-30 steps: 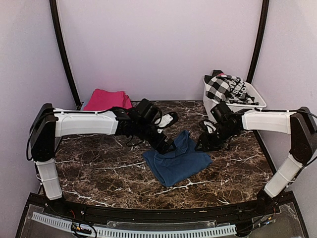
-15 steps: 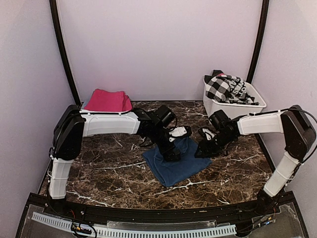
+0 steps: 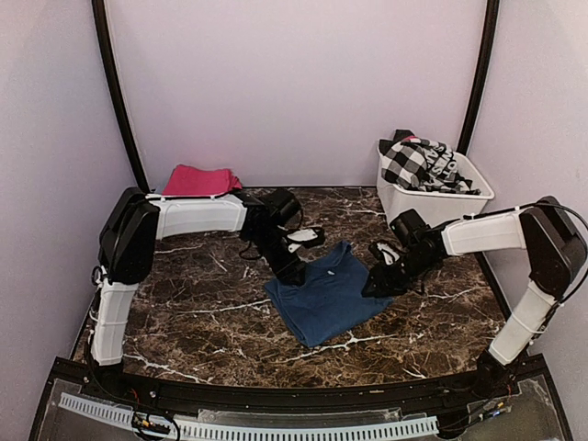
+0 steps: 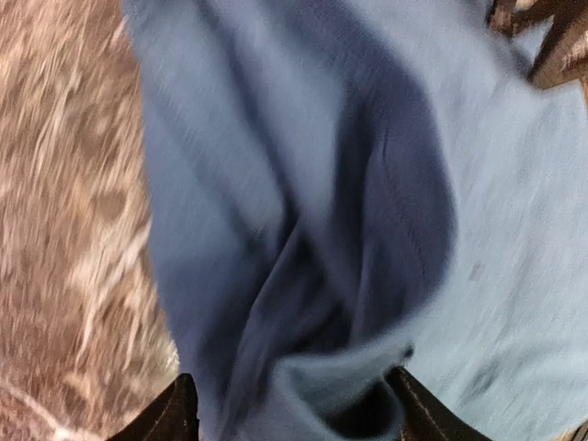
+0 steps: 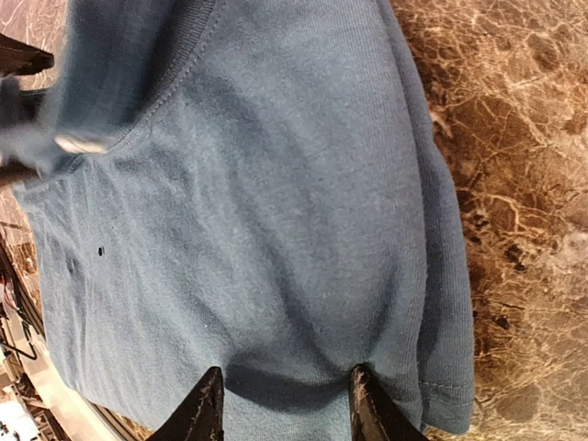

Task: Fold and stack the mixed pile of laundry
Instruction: Adjust the square-folded T-shirt at the center of the board.

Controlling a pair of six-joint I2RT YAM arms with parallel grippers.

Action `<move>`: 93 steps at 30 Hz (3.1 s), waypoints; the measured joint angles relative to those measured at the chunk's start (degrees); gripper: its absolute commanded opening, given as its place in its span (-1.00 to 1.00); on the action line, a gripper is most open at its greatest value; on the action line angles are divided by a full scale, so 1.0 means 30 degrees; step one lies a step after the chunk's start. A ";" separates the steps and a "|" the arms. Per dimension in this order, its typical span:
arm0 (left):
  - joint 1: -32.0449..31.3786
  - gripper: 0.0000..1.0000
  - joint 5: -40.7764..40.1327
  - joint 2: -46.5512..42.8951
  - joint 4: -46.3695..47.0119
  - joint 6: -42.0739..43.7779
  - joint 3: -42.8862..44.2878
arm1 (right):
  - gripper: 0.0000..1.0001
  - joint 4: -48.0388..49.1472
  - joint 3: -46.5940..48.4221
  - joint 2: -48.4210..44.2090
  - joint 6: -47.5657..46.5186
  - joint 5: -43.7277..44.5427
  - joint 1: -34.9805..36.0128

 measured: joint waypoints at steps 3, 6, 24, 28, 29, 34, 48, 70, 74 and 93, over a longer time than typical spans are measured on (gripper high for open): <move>0.0947 0.06 0.0146 -0.1049 -0.0270 -0.0372 -0.1501 | -0.16 0.0299 -0.0262 -0.0138 0.0000 -0.0095 -0.0022; 0.1698 -0.13 0.0095 -0.2193 -0.0401 -0.0911 -0.2667 | -0.17 0.0503 -0.0546 -0.0306 0.0007 -0.0255 -0.0029; 0.3446 0.06 -0.1188 -0.7905 0.3300 -0.6696 -0.9887 | -0.18 0.0321 -0.2266 -0.2018 0.2390 -0.1596 0.5391; 0.3891 0.06 -0.0525 -0.9398 0.5683 -0.8699 -1.0994 | -0.16 -0.0678 -0.2200 -0.3730 0.2594 -0.1778 0.6047; 0.3956 0.06 -0.0211 -0.9486 0.6295 -0.9202 -1.1234 | -0.17 -0.0874 -0.2106 -0.4284 0.2565 -0.1676 0.5792; 0.3963 0.04 0.1260 -0.8896 0.8473 -1.0877 -1.1650 | -0.24 -0.0969 -0.0911 -0.6215 0.1683 -0.0561 0.2237; 0.3140 -0.23 0.2011 -0.5668 1.0025 -1.1839 -1.0673 | -0.31 0.0517 0.1457 0.0058 -0.0270 0.1202 -0.0233; 0.3038 -1.00 0.1042 -0.4860 1.0069 -1.2152 -1.0324 | -1.00 0.2106 0.3912 0.3373 -0.0801 0.0772 -0.0408; 0.3140 -1.00 0.0437 -0.5566 1.0418 -1.2320 -1.1417 | -1.00 0.2113 0.3912 0.3373 -0.0874 0.0889 -0.0619; 0.3694 -0.18 -0.1195 -1.0069 1.2721 -1.4972 -1.6764 | -0.31 -0.0605 0.6054 0.0226 -0.0408 0.2586 0.1749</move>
